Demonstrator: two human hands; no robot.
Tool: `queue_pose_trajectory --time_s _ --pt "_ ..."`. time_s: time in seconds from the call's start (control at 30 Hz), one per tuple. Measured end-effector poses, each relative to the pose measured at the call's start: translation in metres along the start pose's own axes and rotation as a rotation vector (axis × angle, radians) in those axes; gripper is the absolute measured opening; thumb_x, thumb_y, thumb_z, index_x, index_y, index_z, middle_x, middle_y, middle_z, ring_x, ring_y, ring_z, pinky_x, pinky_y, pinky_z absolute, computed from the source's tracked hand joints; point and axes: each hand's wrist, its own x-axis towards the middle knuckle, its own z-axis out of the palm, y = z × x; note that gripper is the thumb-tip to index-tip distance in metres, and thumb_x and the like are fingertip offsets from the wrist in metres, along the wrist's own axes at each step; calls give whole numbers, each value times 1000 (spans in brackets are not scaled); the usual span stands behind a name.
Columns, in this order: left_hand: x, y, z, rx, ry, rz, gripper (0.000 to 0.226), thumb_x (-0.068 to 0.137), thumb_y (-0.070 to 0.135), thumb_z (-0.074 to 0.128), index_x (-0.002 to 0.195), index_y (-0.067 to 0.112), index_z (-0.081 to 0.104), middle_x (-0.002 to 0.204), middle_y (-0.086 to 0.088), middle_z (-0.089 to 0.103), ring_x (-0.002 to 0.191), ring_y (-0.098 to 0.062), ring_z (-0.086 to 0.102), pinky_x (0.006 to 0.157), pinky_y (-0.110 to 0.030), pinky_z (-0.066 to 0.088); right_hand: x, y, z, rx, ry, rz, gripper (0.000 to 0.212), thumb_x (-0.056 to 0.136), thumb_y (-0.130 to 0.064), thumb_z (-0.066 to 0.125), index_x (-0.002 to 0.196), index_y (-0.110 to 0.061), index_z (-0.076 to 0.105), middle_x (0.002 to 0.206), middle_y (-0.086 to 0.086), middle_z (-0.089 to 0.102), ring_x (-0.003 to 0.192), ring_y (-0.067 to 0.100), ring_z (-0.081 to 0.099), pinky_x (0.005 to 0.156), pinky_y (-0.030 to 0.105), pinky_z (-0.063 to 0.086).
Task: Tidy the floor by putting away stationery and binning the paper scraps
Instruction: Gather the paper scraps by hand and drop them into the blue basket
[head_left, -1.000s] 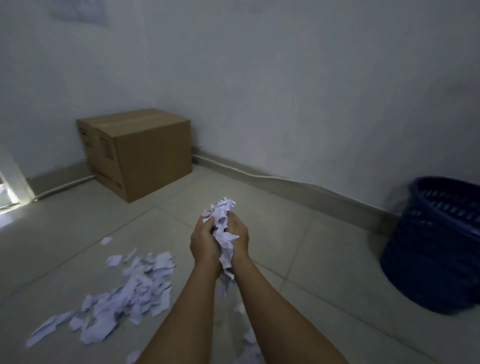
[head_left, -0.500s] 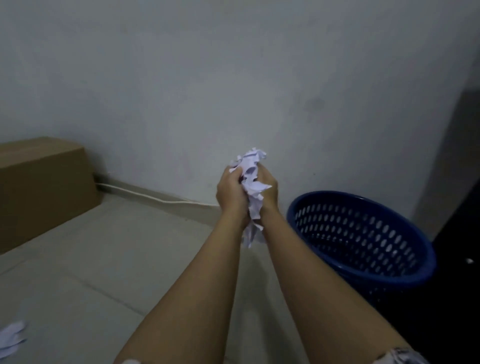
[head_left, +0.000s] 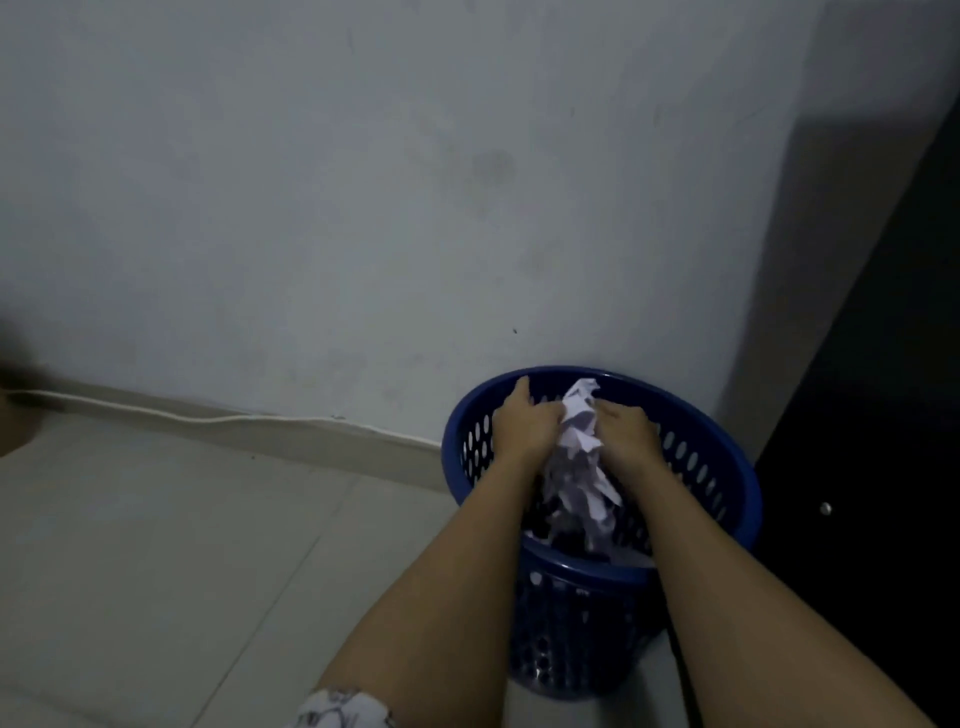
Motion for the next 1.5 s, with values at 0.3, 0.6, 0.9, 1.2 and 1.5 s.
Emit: queue_pose_trajectory --time_s 0.3,0.6,0.9,1.2,1.5 --pt "-18 -9 -23 352 132 185 20 91 7 43 98 10 62 91 -5 58 93 -29 58 79 -32 45 -17 -11 5 -226 153 12 27 89 6 44 74 -9 61 74 10 58 64 27 58 56 31 49" --pt "-60 28 -79 87 265 248 59 85 -10 38 141 9 36 142 -14 45 90 12 55 67 0 38 -46 -103 62 -79 236 -118 27 91 -6 46 111 6 60 113 23 63 102 37 60 77 35 49" --pt "-141 -21 -246 -101 797 21 48 82 6 43 128 5 53 127 -15 59 111 -22 56 92 -20 39 -147 -162 207 125 10 -279 18 86 -5 49 82 -4 67 81 19 62 78 27 58 66 31 41" --pt "-330 -263 -419 440 1118 -539 56 84 3 50 138 0 37 145 -21 37 136 -33 33 111 -38 27 -329 -97 419 -48 -528 -207 28 90 -8 49 105 11 64 111 27 66 97 29 63 75 29 43" --pt "-429 -382 -442 417 1276 -833 69 79 41 55 119 -16 52 128 -45 43 120 -63 38 100 -70 29 -438 65 476 -626 -618 -792 65 98 -49 4 127 -5 41 125 21 62 131 31 33 116 49 7"
